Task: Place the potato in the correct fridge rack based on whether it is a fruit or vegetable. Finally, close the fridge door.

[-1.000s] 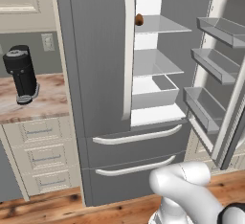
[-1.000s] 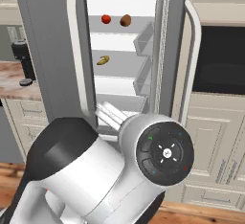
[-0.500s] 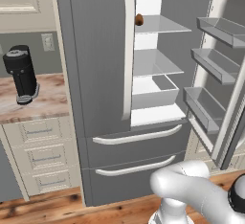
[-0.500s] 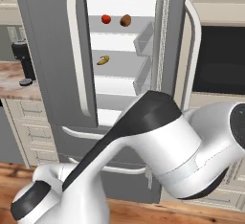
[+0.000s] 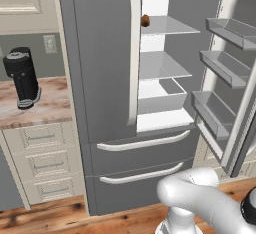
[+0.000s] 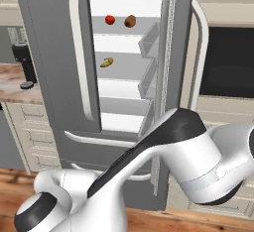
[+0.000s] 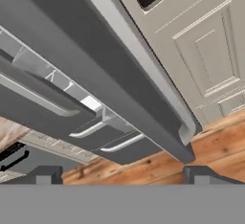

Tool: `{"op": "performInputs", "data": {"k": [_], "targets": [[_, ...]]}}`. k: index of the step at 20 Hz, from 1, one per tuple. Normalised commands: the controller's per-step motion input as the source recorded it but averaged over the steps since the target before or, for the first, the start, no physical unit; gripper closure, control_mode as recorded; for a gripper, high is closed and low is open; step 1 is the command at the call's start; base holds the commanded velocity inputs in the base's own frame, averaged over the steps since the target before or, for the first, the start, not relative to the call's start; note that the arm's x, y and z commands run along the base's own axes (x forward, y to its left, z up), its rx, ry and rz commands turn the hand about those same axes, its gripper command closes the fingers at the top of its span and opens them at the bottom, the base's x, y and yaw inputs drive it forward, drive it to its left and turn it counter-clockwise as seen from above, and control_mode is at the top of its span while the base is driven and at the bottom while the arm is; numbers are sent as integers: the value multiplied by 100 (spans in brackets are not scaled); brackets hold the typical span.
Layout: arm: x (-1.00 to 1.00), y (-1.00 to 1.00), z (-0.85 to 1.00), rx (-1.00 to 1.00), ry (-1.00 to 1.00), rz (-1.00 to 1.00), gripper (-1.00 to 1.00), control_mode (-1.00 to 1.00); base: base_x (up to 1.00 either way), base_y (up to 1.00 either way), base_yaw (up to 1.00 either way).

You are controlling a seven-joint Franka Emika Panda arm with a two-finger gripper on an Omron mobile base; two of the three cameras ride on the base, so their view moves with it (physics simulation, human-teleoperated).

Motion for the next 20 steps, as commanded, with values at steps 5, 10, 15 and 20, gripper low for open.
{"op": "performInputs", "data": {"k": [5, 10, 15, 20], "targets": [[10, -34, -9, 0, 0, 1, -100, -100, 0, 0, 0], [17, -16, -17, 0, -1, 4, -100, -100, 0, 0, 0], [33, -7, -24, 0, -3, 0, -100, -100, 0, 0, 0], [26, -15, -10, 0, 0, 2, -100, -100, 0, 0, 0]]}}
